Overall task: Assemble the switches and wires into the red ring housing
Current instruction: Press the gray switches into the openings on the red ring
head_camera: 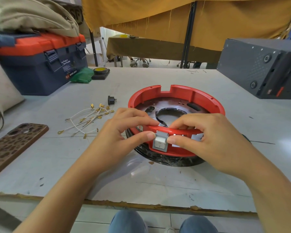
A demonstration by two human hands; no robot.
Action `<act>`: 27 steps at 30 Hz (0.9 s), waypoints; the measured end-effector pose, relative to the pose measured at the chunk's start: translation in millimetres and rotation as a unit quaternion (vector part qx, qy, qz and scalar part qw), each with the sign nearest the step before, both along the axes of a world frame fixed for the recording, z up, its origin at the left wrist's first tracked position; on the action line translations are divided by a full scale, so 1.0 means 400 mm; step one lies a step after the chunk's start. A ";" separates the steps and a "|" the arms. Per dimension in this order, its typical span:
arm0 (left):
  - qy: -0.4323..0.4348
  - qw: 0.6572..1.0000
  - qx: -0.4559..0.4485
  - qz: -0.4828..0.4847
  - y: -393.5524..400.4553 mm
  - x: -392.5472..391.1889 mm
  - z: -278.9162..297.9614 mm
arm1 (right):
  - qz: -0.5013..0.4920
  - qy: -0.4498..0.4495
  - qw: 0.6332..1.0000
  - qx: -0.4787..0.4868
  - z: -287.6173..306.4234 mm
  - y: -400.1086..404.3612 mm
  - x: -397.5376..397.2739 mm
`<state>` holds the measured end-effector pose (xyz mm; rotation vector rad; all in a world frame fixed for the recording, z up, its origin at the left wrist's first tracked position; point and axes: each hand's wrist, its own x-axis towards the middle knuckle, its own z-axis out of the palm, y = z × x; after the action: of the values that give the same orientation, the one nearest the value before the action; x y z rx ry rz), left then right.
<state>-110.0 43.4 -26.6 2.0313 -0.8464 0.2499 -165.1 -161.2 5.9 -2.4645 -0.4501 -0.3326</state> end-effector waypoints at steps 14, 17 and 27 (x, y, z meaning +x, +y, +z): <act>0.048 0.999 0.010 -0.002 -0.006 -0.003 0.033 | 0.010 -0.005 1.000 0.023 -0.003 0.001 0.005; 0.052 0.999 0.014 0.000 -0.007 -0.007 0.039 | 0.008 -0.002 1.000 0.026 -0.001 0.001 0.005; 0.063 0.998 0.018 0.003 -0.011 -0.012 0.048 | 0.006 0.001 1.000 0.026 0.001 0.003 0.004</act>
<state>-114.9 38.9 -7.5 2.0602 -0.7718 0.1099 -163.6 -159.8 6.2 -2.4095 -0.4503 -0.3331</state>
